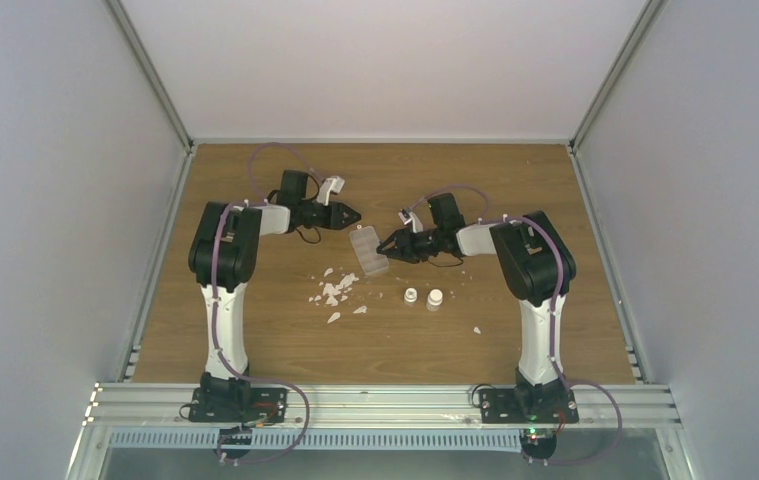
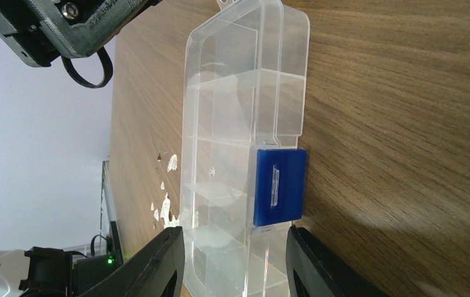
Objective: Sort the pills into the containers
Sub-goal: Open the pill container at the center of the board.
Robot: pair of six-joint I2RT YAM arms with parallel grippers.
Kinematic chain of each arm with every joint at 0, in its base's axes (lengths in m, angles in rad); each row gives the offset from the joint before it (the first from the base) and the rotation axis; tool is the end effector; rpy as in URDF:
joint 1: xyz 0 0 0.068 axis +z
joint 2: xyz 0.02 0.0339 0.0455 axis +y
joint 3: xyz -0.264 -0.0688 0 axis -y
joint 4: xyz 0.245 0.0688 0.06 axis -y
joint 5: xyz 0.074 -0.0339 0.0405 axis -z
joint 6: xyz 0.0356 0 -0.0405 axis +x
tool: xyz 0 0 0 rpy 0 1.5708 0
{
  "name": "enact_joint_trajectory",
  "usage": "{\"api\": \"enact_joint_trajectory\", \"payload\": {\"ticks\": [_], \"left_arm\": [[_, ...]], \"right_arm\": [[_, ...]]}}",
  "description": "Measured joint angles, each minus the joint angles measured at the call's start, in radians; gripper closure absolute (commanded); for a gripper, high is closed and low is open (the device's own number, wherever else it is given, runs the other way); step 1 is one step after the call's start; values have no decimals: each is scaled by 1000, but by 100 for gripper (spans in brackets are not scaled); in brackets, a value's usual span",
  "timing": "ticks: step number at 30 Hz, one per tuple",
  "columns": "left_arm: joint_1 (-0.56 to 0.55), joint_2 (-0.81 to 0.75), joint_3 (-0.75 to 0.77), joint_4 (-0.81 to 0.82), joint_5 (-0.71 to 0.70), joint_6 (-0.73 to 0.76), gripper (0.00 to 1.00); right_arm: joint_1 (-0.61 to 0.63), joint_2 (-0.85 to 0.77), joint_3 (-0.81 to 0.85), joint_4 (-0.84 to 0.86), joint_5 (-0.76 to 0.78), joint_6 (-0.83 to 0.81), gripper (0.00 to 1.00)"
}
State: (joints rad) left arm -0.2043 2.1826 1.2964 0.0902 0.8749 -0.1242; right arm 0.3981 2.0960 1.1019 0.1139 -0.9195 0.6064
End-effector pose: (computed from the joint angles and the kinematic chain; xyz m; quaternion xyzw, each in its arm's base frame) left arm 0.4261 -0.1162 0.1086 0.1935 0.8316 -0.4429 0.2735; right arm 0.3551 0.1801 0.0956 -0.0617 0.8543 0.5120 0.0649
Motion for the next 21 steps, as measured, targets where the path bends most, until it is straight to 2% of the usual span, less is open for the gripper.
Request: {"api": "enact_joint_trajectory", "payload": {"ticks": [12,18,21], "left_arm": [[-16,-1,7,-43,-69,31,22],[-19,-1,7,-43,-56,35,32],[-19,-1,7,-45,-48,39,33]], "right_arm": [[0,7,6,3,-8,0,0],[0,7,6,3,-8,0,0],[0,10,7,5,-11,0,0]]}}
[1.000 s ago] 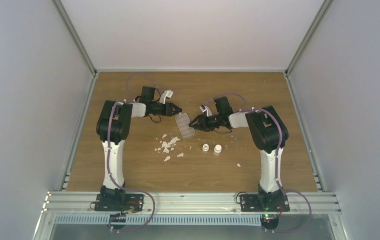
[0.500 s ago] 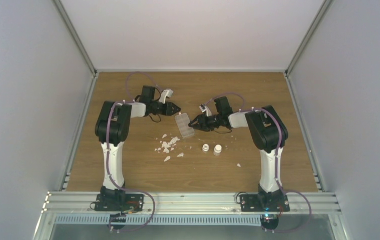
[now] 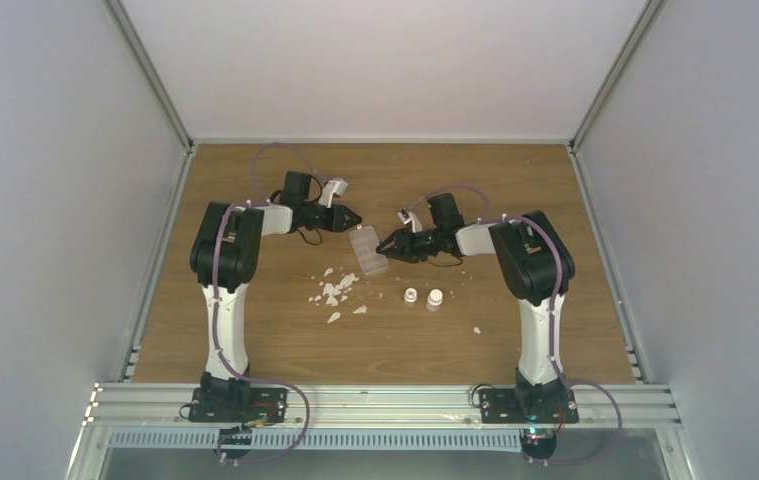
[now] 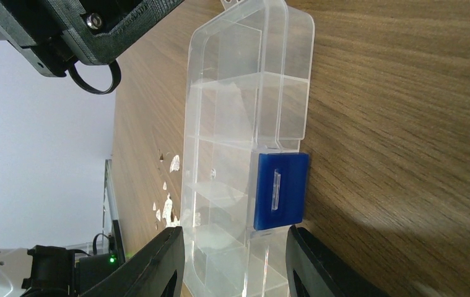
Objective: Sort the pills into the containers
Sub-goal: Open the pill container at the center of the board.
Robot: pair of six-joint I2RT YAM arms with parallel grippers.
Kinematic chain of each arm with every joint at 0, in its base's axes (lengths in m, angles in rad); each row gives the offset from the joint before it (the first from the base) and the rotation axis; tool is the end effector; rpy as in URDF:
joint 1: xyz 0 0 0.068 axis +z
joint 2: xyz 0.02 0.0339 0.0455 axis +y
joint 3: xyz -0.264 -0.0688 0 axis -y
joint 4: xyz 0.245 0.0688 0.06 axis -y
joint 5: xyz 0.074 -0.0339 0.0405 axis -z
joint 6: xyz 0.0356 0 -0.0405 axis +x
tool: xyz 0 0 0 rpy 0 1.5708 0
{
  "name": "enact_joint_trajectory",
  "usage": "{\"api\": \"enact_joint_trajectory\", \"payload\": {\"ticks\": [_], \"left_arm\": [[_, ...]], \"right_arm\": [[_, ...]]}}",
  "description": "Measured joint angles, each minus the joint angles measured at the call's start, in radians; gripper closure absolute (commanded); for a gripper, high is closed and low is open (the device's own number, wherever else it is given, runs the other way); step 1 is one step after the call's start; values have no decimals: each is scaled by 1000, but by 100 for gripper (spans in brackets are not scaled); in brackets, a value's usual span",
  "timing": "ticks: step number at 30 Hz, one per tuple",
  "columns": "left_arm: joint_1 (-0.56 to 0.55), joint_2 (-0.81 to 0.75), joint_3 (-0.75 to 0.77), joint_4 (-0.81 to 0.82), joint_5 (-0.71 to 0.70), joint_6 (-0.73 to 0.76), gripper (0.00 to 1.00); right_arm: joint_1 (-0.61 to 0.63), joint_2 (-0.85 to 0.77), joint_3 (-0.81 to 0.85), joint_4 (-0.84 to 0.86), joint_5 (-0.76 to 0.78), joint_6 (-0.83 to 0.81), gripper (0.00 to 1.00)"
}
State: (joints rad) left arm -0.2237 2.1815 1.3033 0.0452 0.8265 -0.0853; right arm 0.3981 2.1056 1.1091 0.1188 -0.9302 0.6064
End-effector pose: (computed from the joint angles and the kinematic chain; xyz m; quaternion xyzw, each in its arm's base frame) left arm 0.4232 -0.1231 0.1069 0.2035 0.8422 -0.4209 0.2687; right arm 0.3566 0.1809 0.0942 -0.0641 0.8519 0.5159 0.0630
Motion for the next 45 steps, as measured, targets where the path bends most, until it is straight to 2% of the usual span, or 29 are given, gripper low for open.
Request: {"api": "enact_joint_trajectory", "payload": {"ticks": [8,13,20,31,34,37,40,45], "left_arm": [[-3,3,19,-25,0,12,35],[-11,7,35,-39,-1,20,40],[-15,21,40,-55,-6,27,40],[-17,21,40,-65,-17,26,49],[-20,21,39,-65,-19,25,57],[-23,21,39,-65,-19,22,81],[-23,21,39,-65,-18,18,99],[-23,31,39,-59,-14,14,100]], "right_arm": [[0,2,2,3,-5,0,0],[-1,4,3,3,-8,0,0],[-1,4,3,2,-9,0,0],[-1,5,4,3,-10,0,0],[-1,6,4,3,-11,0,0],[-1,6,4,5,-11,0,0],[-1,7,4,5,-12,0,0],[-1,11,10,5,-16,0,0]]}}
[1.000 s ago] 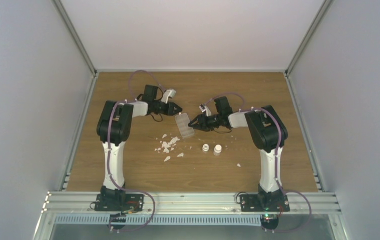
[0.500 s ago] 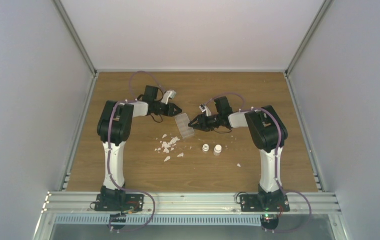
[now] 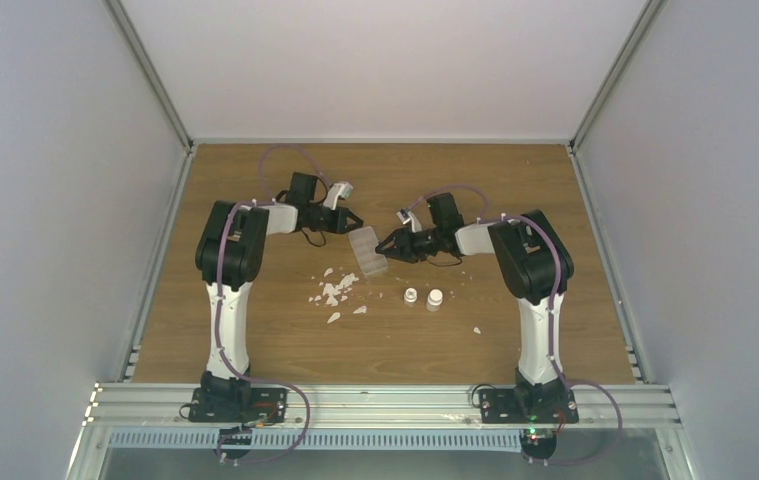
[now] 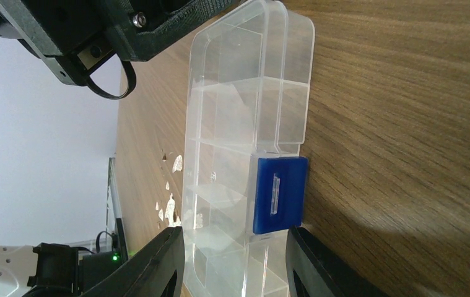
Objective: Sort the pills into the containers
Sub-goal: Open the pill container at the center of the board.
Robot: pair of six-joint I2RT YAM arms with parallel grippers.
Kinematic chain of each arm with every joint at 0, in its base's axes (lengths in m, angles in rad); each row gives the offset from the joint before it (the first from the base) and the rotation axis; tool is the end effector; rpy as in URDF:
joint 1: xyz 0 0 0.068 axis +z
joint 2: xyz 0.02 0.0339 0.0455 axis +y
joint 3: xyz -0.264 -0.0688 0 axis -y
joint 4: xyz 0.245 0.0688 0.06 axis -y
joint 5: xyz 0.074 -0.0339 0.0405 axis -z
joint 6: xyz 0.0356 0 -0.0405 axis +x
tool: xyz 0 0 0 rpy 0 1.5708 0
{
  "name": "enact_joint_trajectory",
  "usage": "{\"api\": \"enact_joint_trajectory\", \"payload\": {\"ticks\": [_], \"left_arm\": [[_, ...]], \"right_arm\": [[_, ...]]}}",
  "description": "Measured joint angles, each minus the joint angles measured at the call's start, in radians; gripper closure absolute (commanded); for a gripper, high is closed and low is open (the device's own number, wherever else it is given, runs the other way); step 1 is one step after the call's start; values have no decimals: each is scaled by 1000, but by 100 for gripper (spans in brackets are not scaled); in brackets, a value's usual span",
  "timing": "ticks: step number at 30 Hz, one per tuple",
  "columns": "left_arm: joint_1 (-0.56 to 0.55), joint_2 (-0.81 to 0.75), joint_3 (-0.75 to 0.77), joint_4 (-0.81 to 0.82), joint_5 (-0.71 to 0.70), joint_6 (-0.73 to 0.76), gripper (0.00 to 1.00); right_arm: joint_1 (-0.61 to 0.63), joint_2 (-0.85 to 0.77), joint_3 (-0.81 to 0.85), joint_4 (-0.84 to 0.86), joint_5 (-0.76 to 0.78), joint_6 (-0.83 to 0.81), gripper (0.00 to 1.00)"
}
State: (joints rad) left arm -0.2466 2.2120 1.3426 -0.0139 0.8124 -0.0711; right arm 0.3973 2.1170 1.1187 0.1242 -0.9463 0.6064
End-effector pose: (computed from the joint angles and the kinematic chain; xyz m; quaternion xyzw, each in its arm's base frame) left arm 0.4246 -0.1335 0.1005 0.2084 0.8499 -0.4163 0.2469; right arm 0.3587 0.1818 0.0929 -0.0674 0.8483 0.5217 0.0603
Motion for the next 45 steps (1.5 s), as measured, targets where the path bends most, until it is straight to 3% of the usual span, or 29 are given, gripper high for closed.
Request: {"api": "enact_joint_trajectory", "payload": {"ticks": [15,16,17,20,21,27,30,33,39,45], "left_arm": [[39,5,-9,151,153,-55,100],[41,3,-16,166,157,-59,93],[41,-1,-25,175,158,-61,76],[42,-27,-73,192,140,-76,9],[42,-47,-102,200,115,-92,2],[43,-238,-296,245,-55,-133,1],[43,-286,-323,272,-72,-139,1],[43,-259,-289,286,-55,-134,3],[43,-148,-212,278,-32,-96,19],[38,-118,-196,263,-3,-69,24]], "right_arm": [[-53,-74,-119,69,27,35,0],[-60,-82,-128,71,33,38,0],[-64,-88,-134,71,39,38,0],[-68,-109,-142,58,82,34,0],[-67,-117,-142,48,101,27,0],[-32,-180,-111,-60,248,-37,1],[-20,-185,-98,-68,264,-53,0],[-16,-185,-97,-77,265,-54,0],[-16,-185,-96,-90,265,-57,0],[-15,-150,-79,-94,265,-60,0]]}}
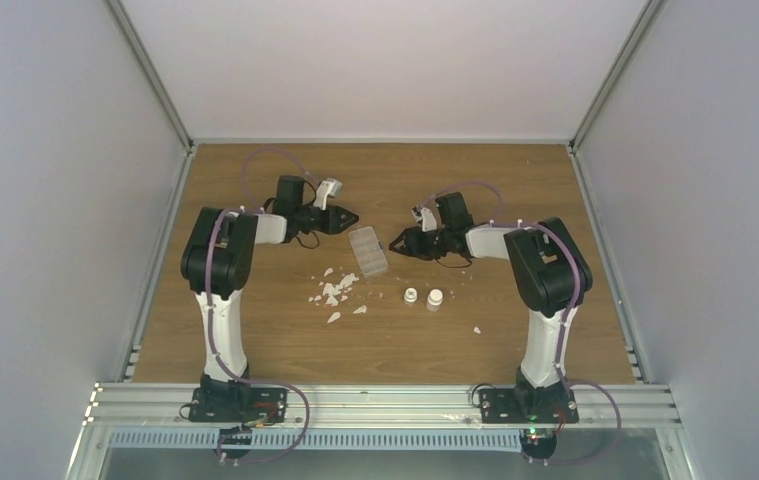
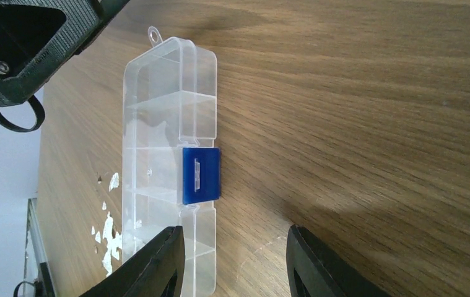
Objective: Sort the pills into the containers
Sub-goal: Open the pill container at the center of the board.
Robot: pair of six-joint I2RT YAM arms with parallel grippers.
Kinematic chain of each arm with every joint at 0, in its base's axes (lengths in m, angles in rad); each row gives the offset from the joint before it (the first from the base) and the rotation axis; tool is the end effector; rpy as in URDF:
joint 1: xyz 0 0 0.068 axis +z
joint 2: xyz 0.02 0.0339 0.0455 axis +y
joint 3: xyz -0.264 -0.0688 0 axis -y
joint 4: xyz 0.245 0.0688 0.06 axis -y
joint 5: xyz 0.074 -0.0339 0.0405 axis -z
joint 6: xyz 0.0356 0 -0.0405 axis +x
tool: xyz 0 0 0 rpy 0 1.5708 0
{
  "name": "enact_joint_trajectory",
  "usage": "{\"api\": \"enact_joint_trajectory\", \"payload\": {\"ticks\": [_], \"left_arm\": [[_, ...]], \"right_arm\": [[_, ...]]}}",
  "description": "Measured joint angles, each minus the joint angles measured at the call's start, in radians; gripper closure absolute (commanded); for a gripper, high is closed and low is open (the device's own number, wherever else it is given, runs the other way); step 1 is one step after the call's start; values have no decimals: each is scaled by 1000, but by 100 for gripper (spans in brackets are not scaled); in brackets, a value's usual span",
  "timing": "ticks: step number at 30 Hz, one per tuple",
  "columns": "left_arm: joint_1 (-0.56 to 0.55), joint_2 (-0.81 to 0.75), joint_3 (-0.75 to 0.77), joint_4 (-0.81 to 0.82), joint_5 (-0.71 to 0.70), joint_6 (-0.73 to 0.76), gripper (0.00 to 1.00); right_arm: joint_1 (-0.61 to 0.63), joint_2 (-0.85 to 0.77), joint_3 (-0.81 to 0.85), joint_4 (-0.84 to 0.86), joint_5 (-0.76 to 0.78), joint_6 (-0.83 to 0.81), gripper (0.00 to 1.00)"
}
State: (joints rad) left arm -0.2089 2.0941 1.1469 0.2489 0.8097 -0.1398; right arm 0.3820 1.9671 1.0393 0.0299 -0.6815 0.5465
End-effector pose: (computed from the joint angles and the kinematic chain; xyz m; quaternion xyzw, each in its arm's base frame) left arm 0.4047 -0.1122 0.1150 0.1951 0.8268 -0.4190 0.3206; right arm 0.3444 0.1625 0.1174 -0.0369 0.8957 0.4214 0.1370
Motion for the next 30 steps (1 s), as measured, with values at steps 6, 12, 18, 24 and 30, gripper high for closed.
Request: {"api": "enact_joint_trajectory", "payload": {"ticks": [6,12,18,24,30], "left_arm": [[-10,17,39,-20,24,27,27],[-18,28,61,-62,5,47,32],[-22,33,73,-107,-26,55,35],[-36,61,119,-144,-37,71,36],[-38,72,124,-171,-42,74,41]], "right_arm": [[0,11,8,0,-8,-1,0],[0,11,8,0,-8,-1,0],[0,11,8,-1,-8,-7,0],[0,11,8,-1,-8,-11,0],[0,12,8,-1,-9,-12,1]]}}
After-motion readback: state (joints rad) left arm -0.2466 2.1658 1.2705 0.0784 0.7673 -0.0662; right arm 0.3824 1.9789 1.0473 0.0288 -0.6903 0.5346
